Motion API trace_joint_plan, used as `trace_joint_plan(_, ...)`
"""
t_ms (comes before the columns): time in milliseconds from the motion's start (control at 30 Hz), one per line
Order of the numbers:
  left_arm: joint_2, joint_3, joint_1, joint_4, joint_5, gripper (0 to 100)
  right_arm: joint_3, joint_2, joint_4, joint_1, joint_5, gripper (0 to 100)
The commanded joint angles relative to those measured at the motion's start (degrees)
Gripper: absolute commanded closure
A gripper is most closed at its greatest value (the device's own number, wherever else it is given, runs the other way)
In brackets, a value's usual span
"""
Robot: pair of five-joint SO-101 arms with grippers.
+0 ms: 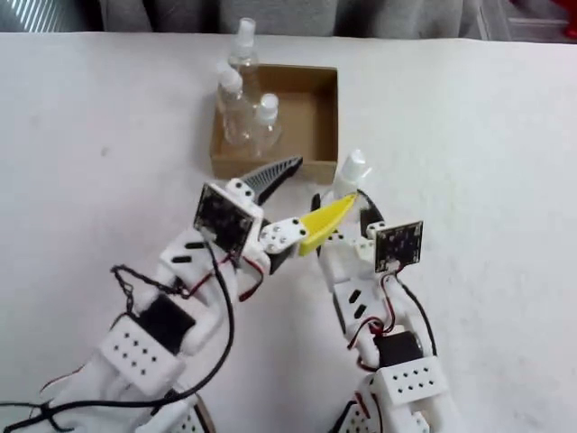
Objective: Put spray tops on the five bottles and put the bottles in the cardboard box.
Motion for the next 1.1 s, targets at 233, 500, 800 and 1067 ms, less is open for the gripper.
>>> trace_joint_plan(233,-13.3,-1.1,-12.1,19.2,0.3,71,0.4,-1.0,-0.7,0.7,0.5,98.2)
trace_joint_plan(500,-19.3,0.0,-23.9,33.4,8.6,71,0.4,-1.0,-5.7,2.4,0.1,98.2)
trace_joint_plan(800,-29.3,20.2,-35.1,27.3,9.1,71,0.4,-1.0,-20.1,1.1,0.6,98.0)
trace_joint_plan(1067,-44.4,30.8,-40.0,28.0,9.1,71,-7.6,-0.4,-21.4,0.3,0.7,97.8)
